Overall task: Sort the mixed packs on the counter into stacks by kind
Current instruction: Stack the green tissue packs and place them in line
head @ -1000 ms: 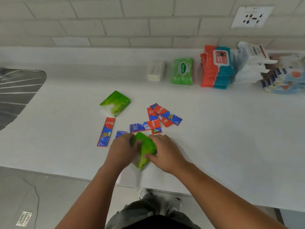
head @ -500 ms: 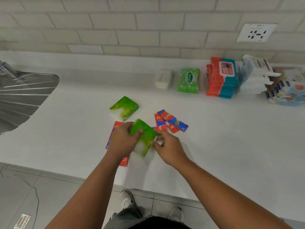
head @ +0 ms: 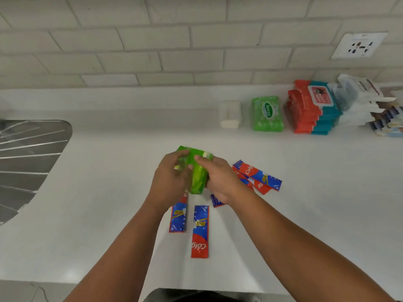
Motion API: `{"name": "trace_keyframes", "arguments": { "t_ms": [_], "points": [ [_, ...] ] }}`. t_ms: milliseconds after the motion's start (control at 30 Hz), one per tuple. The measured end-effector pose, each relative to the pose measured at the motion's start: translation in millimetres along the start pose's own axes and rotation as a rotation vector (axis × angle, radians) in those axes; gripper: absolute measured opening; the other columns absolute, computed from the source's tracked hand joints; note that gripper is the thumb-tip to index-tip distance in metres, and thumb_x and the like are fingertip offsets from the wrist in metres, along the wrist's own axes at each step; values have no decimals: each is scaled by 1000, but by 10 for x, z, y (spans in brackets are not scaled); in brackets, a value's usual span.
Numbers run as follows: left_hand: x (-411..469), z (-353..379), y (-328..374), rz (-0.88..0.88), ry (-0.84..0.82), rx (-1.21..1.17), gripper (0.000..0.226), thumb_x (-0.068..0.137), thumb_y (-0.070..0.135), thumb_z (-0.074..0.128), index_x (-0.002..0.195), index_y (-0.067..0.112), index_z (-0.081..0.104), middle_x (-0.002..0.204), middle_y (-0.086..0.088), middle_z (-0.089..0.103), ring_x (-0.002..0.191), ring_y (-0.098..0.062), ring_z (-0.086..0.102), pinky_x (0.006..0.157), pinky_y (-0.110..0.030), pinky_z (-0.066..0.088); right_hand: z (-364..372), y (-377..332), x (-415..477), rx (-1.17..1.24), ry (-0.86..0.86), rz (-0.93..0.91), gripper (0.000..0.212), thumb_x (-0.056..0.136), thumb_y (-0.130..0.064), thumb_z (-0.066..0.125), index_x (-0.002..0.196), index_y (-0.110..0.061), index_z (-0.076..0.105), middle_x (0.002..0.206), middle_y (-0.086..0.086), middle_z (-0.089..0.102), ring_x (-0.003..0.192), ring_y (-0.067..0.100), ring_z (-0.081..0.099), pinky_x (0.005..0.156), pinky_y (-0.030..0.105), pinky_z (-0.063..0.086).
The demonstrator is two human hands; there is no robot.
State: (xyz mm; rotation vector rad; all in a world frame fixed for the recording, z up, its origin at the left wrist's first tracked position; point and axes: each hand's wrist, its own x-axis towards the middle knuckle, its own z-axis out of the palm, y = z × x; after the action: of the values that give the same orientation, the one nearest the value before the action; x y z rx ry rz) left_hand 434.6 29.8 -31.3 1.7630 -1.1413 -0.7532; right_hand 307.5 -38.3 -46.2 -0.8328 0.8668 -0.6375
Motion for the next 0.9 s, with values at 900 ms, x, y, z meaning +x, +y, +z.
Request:
{"name": "trace_keyframes", "arguments": {
  "t_ms": [900],
  "points": [
    [845,-347,-758,-168,-121,-229,15,100,33,60,112,29,68,106,14,73,103,-8,69,88,-27,54,585,612,381,-311,610,-167,28,92,-27,60,118,-31,53,117,-1,63,106,17,65,95,43,55]
  ]
}}
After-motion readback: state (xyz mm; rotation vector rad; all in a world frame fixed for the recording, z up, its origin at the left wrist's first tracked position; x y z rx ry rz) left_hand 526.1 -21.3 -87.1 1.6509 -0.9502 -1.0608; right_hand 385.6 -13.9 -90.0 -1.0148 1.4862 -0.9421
